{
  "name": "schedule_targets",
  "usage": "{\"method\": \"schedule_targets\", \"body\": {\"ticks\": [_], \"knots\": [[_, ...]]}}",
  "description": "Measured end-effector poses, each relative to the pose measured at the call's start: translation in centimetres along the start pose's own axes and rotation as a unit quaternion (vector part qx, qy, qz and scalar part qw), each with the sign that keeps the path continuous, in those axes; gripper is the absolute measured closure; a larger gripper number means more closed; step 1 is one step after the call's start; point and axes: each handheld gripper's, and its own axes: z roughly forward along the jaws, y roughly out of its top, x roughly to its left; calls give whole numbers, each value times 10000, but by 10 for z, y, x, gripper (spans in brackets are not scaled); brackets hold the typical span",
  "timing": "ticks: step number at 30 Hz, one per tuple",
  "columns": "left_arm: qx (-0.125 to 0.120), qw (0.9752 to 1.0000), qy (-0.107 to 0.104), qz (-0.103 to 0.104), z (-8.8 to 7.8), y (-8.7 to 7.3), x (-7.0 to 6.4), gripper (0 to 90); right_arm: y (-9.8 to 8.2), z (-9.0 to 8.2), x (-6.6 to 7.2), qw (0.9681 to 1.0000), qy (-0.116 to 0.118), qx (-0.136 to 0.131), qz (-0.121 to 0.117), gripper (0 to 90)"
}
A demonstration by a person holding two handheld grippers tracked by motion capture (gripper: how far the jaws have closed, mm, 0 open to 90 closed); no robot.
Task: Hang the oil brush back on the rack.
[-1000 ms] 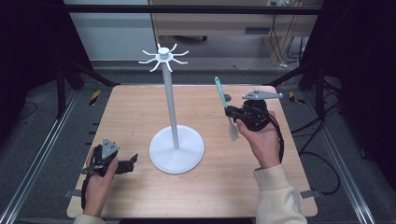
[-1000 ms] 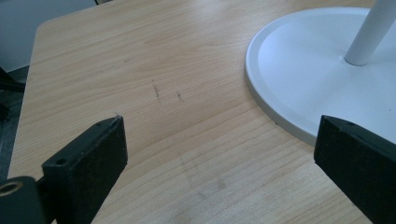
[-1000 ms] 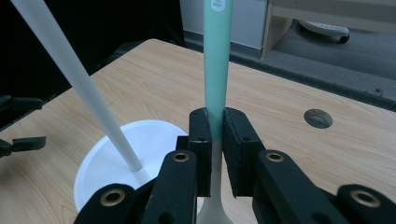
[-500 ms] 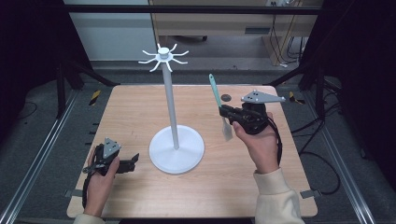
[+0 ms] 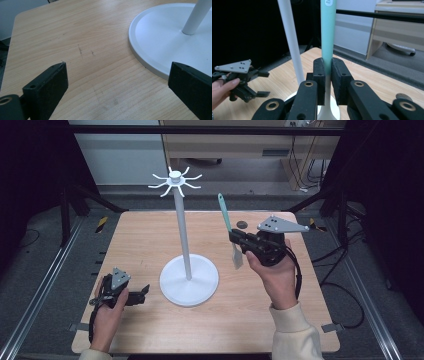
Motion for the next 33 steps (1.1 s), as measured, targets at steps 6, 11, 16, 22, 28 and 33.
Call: {"method": "schedule_targets", "body": {"ticks": [6,11,16,22,28,33], "knots": [[23,10000,-10,30,1,0,-1,23,6,-3,6,9998,111,-138,-53,821],[30,10000,-4,42,1,0,-1,23,8,-3,10,9997,161,-177,-92,821],[36,10000,-1,45,1,0,-1,23,9,-1,12,9994,211,-242,-98,821],[42,10000,2,49,1,0,-2,23,12,-1,15,9989,322,-315,-138,821],[70,9999,6,95,1,0,-3,23,22,5,18,9975,500,-465,-195,821],[76,9999,15,90,1,-1,-2,23,26,7,20,9970,535,-485,-262,821]]}}
